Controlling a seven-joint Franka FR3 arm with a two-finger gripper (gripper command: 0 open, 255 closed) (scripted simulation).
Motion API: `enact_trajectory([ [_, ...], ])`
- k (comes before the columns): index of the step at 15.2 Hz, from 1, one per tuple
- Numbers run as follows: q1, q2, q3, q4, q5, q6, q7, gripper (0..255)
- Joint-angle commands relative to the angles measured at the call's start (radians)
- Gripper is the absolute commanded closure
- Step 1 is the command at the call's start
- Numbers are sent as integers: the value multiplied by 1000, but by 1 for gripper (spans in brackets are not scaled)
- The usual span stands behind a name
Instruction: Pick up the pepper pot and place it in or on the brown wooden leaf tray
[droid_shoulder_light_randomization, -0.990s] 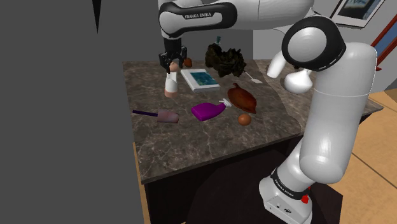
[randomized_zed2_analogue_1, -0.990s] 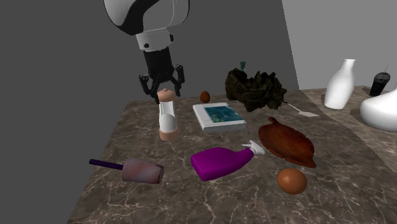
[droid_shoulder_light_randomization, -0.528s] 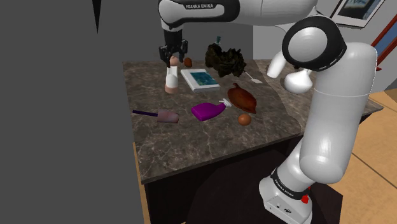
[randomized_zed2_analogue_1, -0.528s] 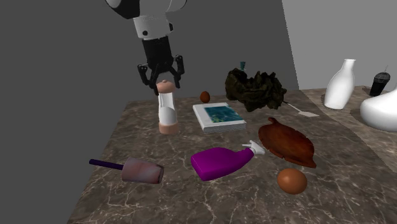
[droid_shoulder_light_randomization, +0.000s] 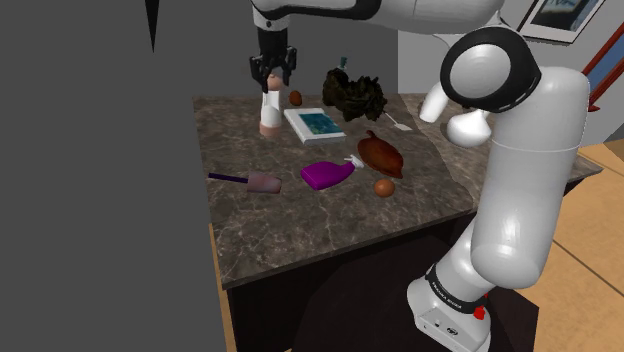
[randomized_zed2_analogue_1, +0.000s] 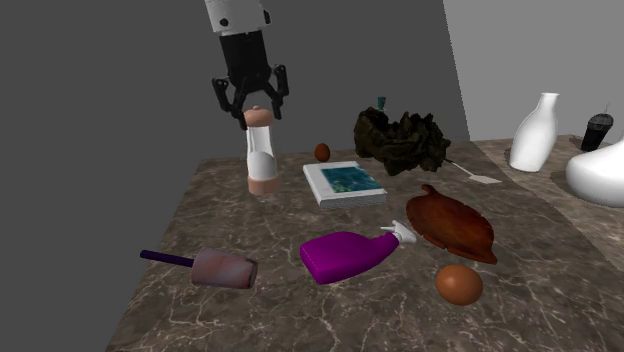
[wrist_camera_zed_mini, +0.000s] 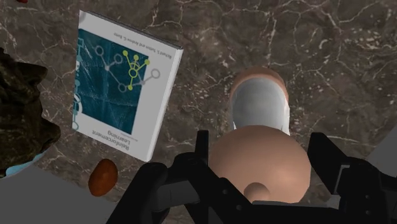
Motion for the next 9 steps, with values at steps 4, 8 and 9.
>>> enact_trajectory([
  [4,5,19,0,98,-1,-78,-13,255],
  [8,-37,-98,-11,-58,12,-31,-53,255],
  [9,-50,-133,-16,-103,16,-18,-67,255],
])
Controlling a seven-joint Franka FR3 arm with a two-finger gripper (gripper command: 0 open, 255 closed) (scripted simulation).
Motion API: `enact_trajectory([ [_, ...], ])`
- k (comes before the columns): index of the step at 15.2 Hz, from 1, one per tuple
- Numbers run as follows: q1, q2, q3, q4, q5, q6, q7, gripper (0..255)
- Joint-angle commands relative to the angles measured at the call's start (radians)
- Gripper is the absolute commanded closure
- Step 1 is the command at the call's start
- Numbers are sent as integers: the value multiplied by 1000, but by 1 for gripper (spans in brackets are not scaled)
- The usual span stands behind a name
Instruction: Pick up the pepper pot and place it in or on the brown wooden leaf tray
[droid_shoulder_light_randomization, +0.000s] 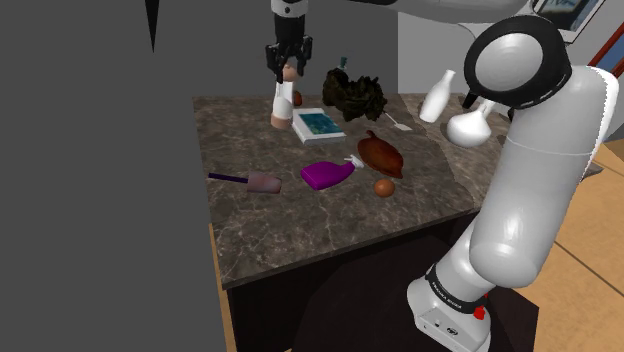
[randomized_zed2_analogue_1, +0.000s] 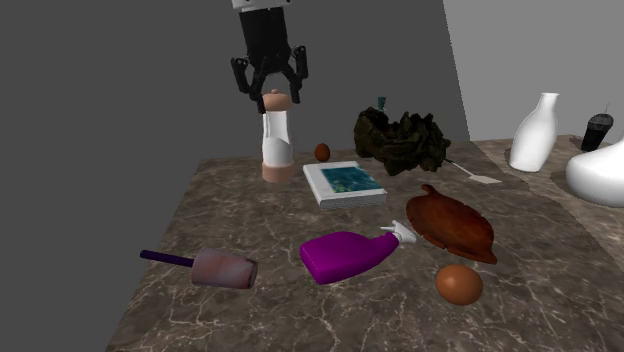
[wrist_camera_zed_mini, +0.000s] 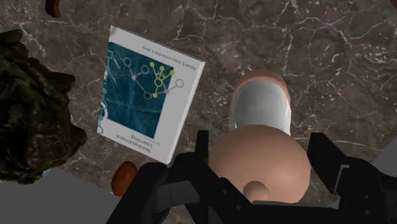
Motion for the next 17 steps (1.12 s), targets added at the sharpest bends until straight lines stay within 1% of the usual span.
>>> enact_trajectory([
  [1,-25,-62,-10,-77,7,21,-31,255],
  [5,-71,-183,-37,-220,20,56,-97,255],
  [9,-112,-286,-70,-331,26,76,-170,255],
  [17,-187,-451,-156,-482,23,91,-330,255],
])
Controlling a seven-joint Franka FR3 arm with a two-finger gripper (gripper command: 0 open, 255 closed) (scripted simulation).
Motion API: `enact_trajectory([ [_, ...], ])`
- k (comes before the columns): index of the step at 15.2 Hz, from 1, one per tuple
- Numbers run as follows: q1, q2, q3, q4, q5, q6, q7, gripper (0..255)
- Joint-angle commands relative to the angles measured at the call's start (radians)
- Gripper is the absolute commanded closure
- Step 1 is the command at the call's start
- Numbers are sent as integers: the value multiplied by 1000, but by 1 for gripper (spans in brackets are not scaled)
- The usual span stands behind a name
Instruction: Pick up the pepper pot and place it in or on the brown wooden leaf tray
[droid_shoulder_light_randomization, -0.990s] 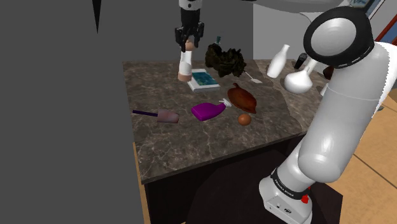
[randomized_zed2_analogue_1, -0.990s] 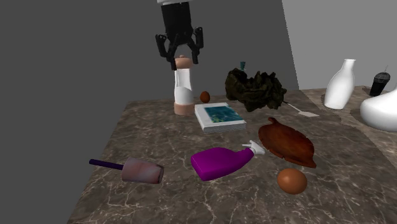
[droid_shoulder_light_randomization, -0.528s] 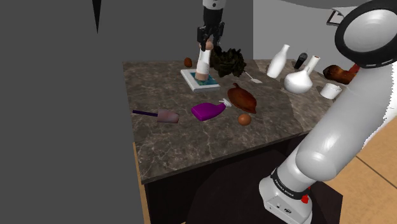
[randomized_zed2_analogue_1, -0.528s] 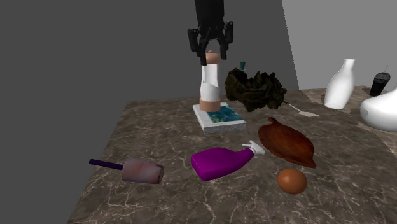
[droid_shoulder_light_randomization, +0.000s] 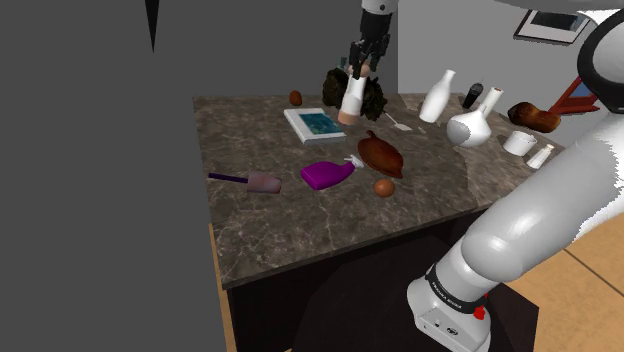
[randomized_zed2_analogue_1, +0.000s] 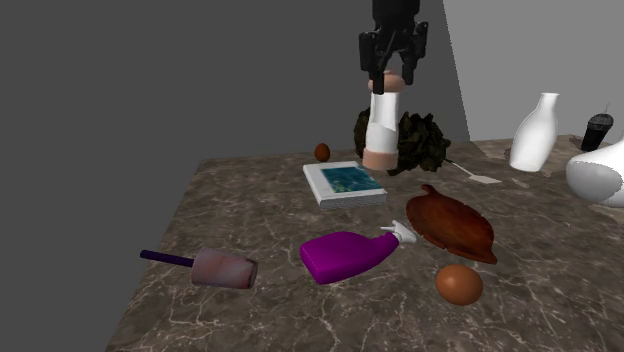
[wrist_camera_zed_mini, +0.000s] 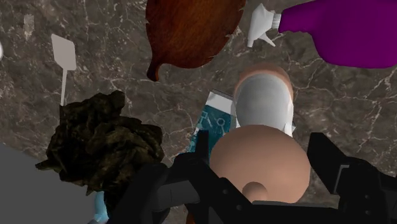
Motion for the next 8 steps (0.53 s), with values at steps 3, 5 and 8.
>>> enact_trajectory([
  [3,-34,-73,-47,-61,-8,2,-81,255],
  [5,-52,-100,-73,-78,-14,0,-124,255],
  [8,-78,-134,-114,-96,-23,-4,-191,255],
])
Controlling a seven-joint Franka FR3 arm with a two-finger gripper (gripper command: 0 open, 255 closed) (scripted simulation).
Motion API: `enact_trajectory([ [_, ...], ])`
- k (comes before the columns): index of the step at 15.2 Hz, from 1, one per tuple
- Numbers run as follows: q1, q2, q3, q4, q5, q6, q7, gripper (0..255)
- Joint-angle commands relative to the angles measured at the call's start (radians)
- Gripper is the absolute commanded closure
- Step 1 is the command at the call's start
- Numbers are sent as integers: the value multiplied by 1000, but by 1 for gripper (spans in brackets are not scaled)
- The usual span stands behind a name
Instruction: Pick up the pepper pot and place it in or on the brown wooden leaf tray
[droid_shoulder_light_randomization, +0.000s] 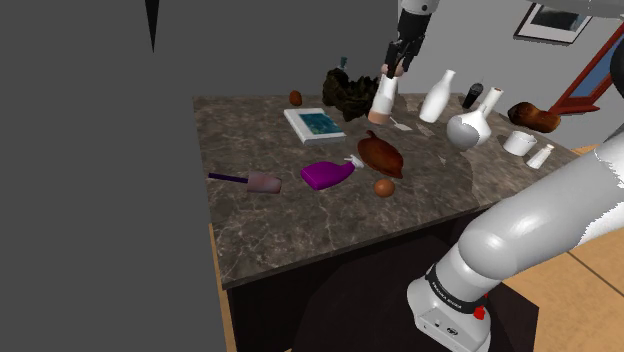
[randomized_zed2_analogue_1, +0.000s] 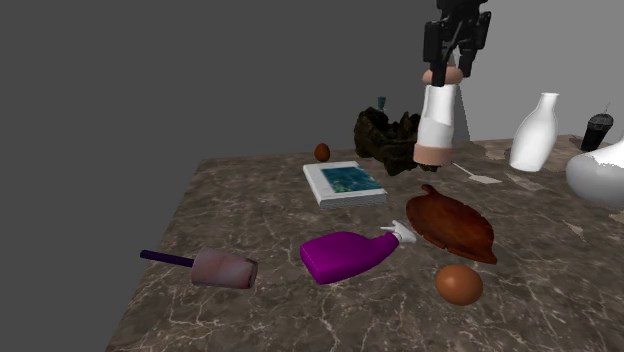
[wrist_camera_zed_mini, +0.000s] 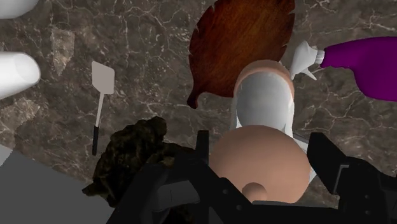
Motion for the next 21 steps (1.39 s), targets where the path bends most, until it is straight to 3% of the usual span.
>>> enact_trajectory([
  [1,-17,-27,-26,-11,-7,-7,-44,255],
  [4,-45,-50,-73,-15,-17,-14,-118,255],
  [21,-52,-71,-85,-262,-36,211,-83,255],
])
